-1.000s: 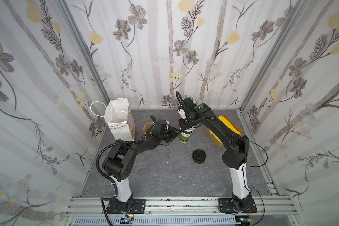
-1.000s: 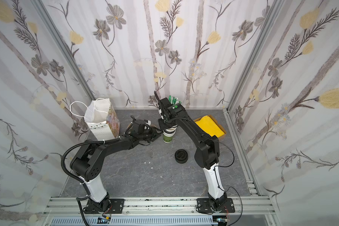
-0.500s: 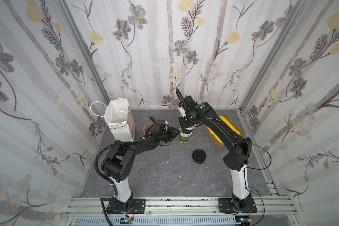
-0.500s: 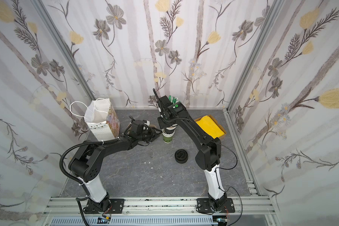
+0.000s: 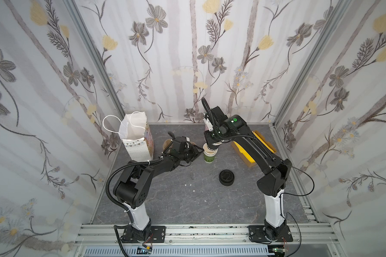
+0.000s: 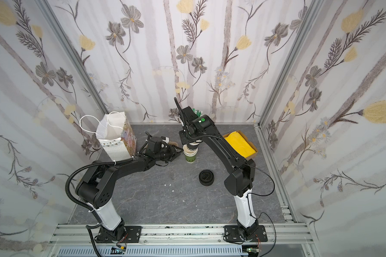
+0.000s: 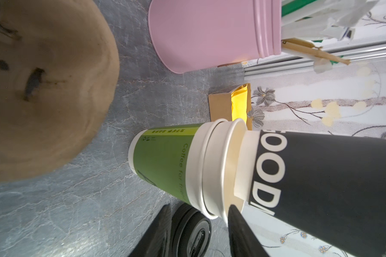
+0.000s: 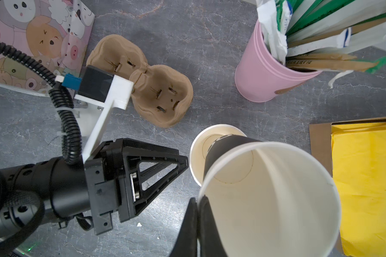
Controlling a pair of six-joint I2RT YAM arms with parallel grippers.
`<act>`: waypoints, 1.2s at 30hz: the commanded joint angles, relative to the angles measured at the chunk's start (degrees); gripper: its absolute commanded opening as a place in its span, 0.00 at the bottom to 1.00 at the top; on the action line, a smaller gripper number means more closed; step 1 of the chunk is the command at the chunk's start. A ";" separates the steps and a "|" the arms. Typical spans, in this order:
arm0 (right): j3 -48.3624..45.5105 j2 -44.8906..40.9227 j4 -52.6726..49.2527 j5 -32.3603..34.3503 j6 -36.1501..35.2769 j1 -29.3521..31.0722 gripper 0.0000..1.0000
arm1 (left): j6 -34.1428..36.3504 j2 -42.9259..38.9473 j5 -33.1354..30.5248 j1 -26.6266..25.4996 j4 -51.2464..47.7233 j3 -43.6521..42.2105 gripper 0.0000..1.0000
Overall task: Pack the takeout coffee
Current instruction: 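Carry the black cup toward the robot with the right gripper while the left draws back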
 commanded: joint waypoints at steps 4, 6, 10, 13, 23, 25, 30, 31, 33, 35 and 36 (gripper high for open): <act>1.28 -1.25 -0.05 1.06 0.90 0.31 0.00 | 0.95 -2.78 -0.25 0.44 0.53 -0.39 0.44; 1.23 -1.69 -0.13 1.02 0.70 0.39 0.00 | 1.09 -3.79 -1.53 0.53 0.04 -1.12 0.44; 1.38 -2.83 0.30 1.04 0.24 0.89 0.00 | 1.25 -5.15 -2.60 0.70 -0.52 -2.01 0.44; 1.39 -3.64 -0.11 1.11 0.56 1.56 0.00 | 1.96 -6.74 -3.79 0.70 -0.89 -2.72 0.44; 1.81 -6.14 -0.72 1.28 2.92 5.93 0.00 | 7.76 -15.67 -10.09 1.38 -8.00 -4.97 0.44; 1.81 -6.59 -1.01 1.30 3.35 6.81 0.00 | 7.53 -18.33 -11.21 1.91 -8.13 -6.60 0.43; 1.83 -7.19 -1.35 1.10 3.74 8.74 0.00 | 7.57 -26.08 -15.92 2.71 -8.64 -11.05 0.42; 1.83 -7.26 -1.35 1.18 3.63 10.36 0.00 | 7.50 -27.50 -16.62 2.76 -8.99 -11.77 0.42; 1.83 -7.58 -1.40 1.21 3.19 11.89 0.00 | 7.24 -30.52 -18.06 2.91 -10.51 -12.71 0.42; 1.83 -7.89 -1.61 0.57 3.06 12.90 0.00 | 7.29 -32.89 -18.92 2.97 -12.70 -12.92 0.43; 1.83 -8.02 -1.76 0.29 3.08 13.63 0.00 | 7.18 -34.11 -19.44 2.91 -13.93 -13.23 0.43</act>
